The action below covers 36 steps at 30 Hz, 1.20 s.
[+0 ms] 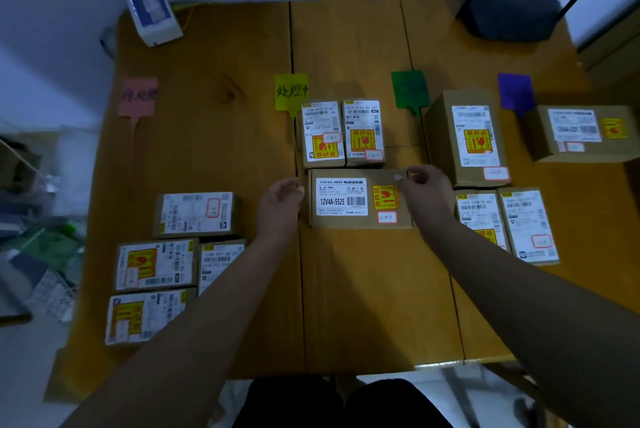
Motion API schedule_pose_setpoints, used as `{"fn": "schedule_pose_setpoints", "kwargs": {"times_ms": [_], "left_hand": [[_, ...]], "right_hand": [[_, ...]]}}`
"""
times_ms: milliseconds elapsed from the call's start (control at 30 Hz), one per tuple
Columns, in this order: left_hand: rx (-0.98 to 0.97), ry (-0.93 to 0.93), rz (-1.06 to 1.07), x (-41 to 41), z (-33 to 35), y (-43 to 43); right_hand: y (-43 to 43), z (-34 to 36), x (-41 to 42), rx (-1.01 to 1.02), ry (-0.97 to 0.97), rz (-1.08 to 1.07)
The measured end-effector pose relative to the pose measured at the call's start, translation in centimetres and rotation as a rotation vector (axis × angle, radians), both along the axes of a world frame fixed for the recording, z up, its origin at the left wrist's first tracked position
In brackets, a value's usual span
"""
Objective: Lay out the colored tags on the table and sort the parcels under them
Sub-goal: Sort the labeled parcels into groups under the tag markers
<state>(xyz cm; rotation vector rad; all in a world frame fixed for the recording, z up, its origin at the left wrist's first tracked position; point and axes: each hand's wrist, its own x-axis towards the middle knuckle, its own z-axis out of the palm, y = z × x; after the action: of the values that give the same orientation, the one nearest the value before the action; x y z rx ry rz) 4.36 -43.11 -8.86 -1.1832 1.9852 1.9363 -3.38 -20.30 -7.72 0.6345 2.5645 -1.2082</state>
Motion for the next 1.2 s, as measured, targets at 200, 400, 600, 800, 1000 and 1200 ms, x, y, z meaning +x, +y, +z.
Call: {"fn": "schedule_pose_setpoints", "kwargs": {"times_ms": [200,400,600,800,1000,1200], "left_hand": [[0.138,0.141,0.045,3.3,4.6,-3.3],[0.097,0.148,0.123,8.6,7.0,-8.1],[-0.050,0.123,0.176,12.6,6.7,-14.5],[-0.254,0.025,0.137,12.4,3.7,-20.3],[-0.657,-0.240,-0.240,10.7,0.3,-23.6],[-0.626,-0.281,-0.378,9.2,-1.7,-23.5]], "right_hand": [[-7.8,4.0,2.0,-0.407,-0.104,0.241],[-17.7,6.3,6.9,-0.479,-0.174,0.522],[-23.0,4.8,9.0,-0.473,-0.241,0.530],[-25.6,2.2,8.3,-0.166,-0.139,0.427],[-26.8,0.0,7.8,-0.081,-0.205,0.293],[-27.6,-0.8,9.2,-0.217,-0.311,0.261]]}}
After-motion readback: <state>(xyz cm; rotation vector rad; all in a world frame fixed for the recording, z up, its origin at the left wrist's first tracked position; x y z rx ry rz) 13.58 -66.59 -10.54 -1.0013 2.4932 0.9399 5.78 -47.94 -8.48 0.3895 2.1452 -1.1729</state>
